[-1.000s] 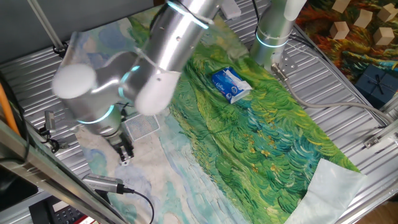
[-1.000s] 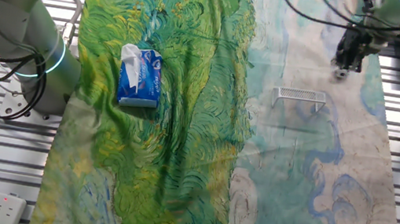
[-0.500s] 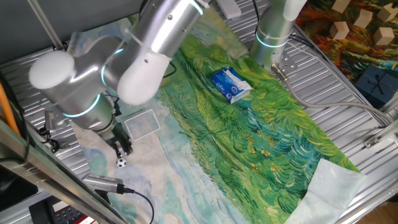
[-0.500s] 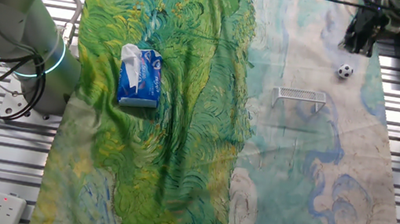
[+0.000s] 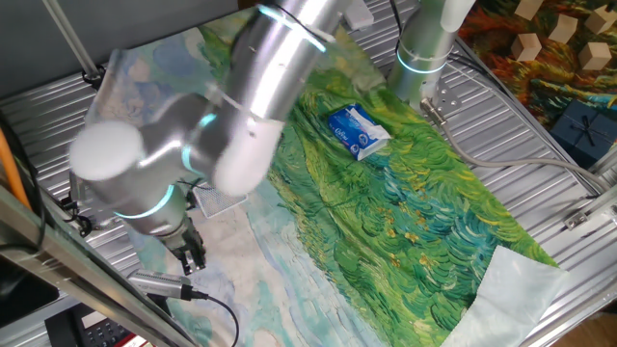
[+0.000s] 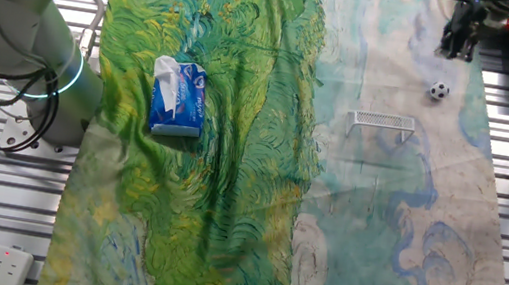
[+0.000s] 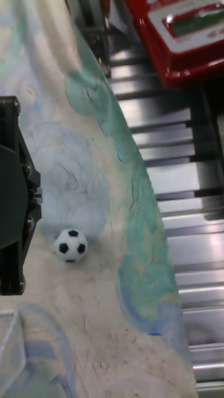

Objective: Push the soccer ball into the goal

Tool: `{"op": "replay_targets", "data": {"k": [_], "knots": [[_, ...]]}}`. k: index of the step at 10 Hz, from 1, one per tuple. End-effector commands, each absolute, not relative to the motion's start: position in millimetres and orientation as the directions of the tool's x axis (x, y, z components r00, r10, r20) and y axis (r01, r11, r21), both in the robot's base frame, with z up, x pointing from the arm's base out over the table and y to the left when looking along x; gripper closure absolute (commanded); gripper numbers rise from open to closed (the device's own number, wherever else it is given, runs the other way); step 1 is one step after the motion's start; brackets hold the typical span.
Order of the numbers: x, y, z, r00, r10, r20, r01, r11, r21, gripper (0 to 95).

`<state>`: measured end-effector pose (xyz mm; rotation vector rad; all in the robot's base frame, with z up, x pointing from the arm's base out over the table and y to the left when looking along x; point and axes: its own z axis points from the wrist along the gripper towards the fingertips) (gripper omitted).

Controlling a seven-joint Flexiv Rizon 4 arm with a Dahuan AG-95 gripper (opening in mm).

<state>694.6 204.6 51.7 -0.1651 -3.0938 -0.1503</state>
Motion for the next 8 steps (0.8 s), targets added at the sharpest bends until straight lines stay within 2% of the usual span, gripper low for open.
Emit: {"op": "replay_targets", "data": {"k": [1,4,8], "knots": [[703.8,206.9,34.8,-0.994,0.102,0.025,0.104,0.99,0.092,95.0],[706.0,204.6,22.5,-0.996,0.094,0.002,0.094,0.992,0.079,95.0],[698.1,173.0,26.3,-1.0,0.027,0.011,0.027,0.999,0.04,95.0]]}}
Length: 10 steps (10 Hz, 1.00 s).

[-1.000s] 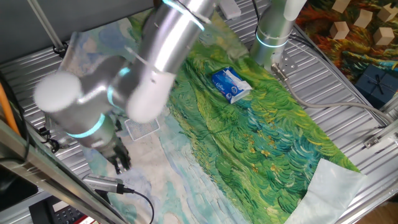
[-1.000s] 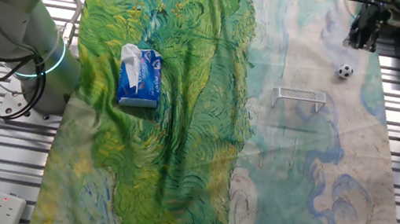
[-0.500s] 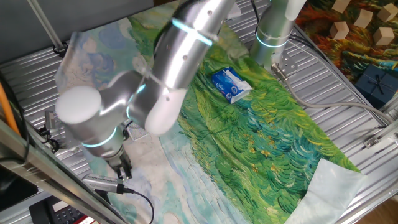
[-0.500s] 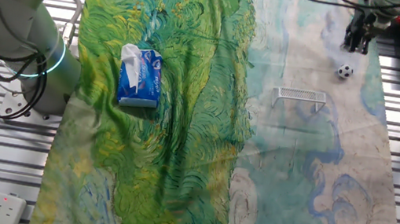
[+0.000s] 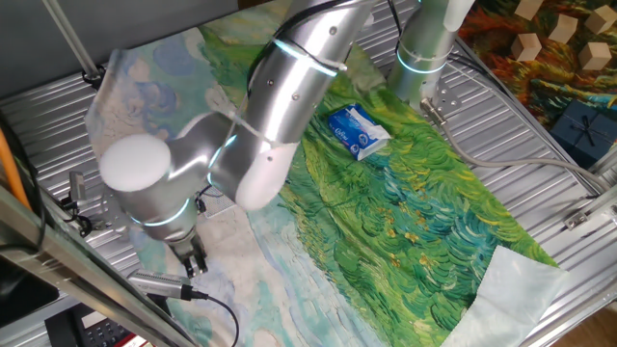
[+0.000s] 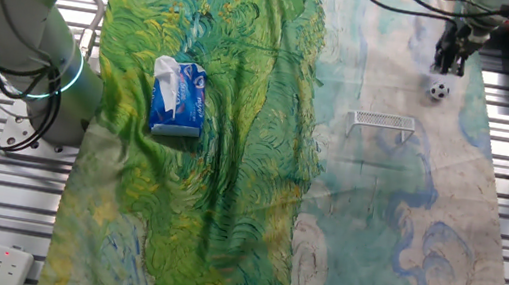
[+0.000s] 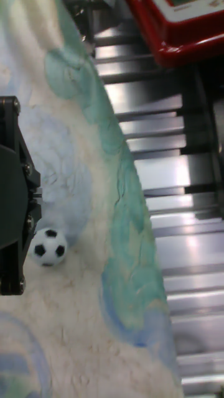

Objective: Push the soccer ball into the goal

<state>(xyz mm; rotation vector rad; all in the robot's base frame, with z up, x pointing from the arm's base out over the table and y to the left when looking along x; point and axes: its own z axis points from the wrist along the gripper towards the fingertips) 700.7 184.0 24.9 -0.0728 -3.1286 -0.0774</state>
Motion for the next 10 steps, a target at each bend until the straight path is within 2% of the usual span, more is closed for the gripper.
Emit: {"op": "replay_targets", "data": {"k": [1,3,5,7,10], "knots": [[694.3,157.2,24.9,-1.0,0.004,0.01,0.004,1.0,0.028,95.0],[676.4,115.7,30.6,-0.995,-0.096,0.027,-0.096,0.995,-0.005,95.0],[659.3,80.8,55.0,-0.984,-0.165,0.07,-0.165,0.986,0.006,95.0],[655.6,76.8,66.0,-0.982,-0.17,0.079,-0.168,0.985,0.034,95.0],[670.9,96.5,54.7,-0.991,-0.122,0.052,-0.118,0.99,0.078,95.0]]}}
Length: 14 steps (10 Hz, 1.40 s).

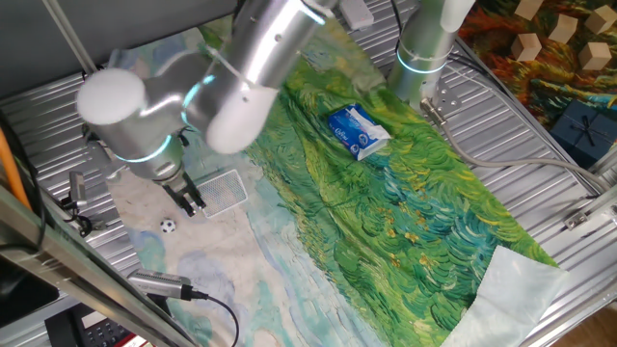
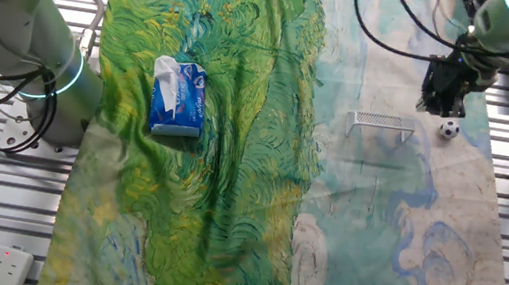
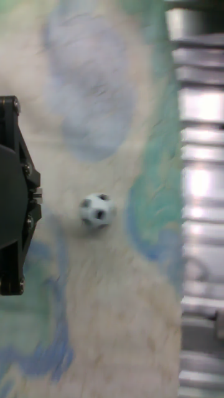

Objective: Push the soccer ball into the goal

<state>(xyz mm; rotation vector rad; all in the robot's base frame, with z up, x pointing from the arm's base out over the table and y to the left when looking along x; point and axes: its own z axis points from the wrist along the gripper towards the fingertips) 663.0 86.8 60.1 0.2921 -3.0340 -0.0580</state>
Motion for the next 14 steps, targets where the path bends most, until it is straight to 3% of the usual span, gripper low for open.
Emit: {"op": "replay_targets", "data": {"k": [1,4,7,14], "knots": [[678.4,104.2,52.1,-0.993,-0.11,0.048,-0.106,0.991,0.077,95.0],[703.0,119.8,41.5,-0.996,-0.081,0.038,-0.078,0.995,0.065,95.0],[705.9,120.4,28.4,-0.997,-0.08,0.008,-0.08,0.996,0.042,95.0],[717.5,119.0,36.3,-0.993,-0.11,-0.046,-0.109,0.994,-0.017,95.0]]}}
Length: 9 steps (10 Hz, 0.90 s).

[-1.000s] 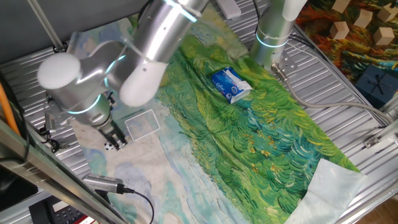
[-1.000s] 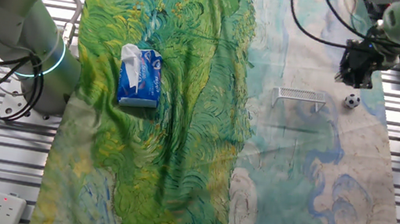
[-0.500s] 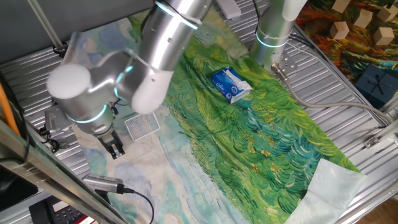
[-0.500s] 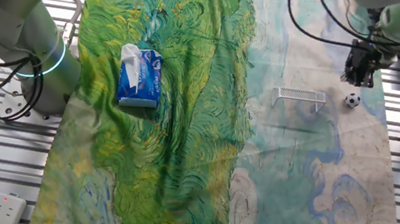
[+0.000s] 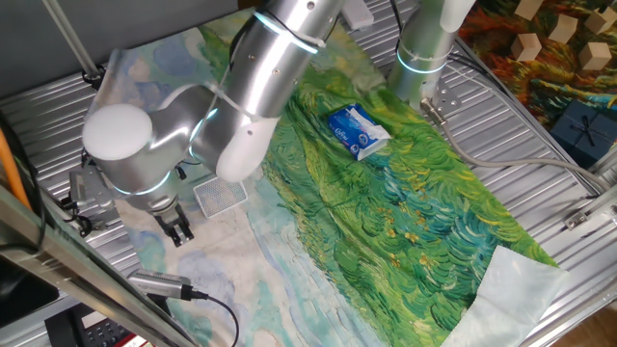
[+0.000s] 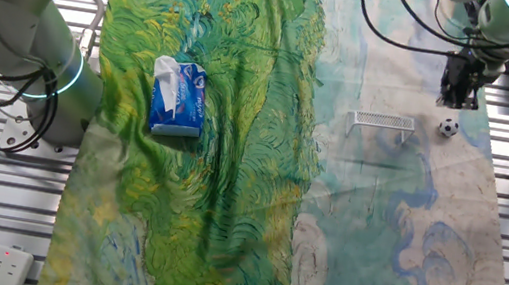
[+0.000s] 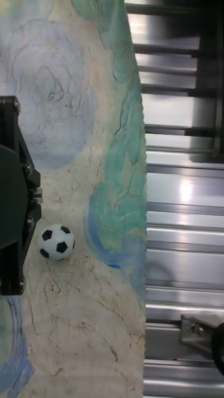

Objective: Push the soccer ball into the goal

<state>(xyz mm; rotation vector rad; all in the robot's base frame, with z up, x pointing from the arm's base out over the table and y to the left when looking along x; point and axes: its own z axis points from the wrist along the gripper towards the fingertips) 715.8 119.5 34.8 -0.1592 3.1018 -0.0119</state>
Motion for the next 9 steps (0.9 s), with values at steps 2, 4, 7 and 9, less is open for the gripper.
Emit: {"op": "replay_targets", "data": {"k": [2,4,7,9], "knots": [[725.5,119.4,37.8,-0.993,-0.109,-0.042,-0.108,0.994,-0.02,95.0],[725.7,119.4,38.0,-0.993,-0.111,-0.042,-0.11,0.994,-0.02,95.0],[725.3,119.3,38.6,-0.993,-0.115,0.013,-0.115,0.993,0.008,95.0],[721.2,118.3,54.8,-0.991,-0.099,0.09,-0.095,0.994,0.05,95.0]]}}
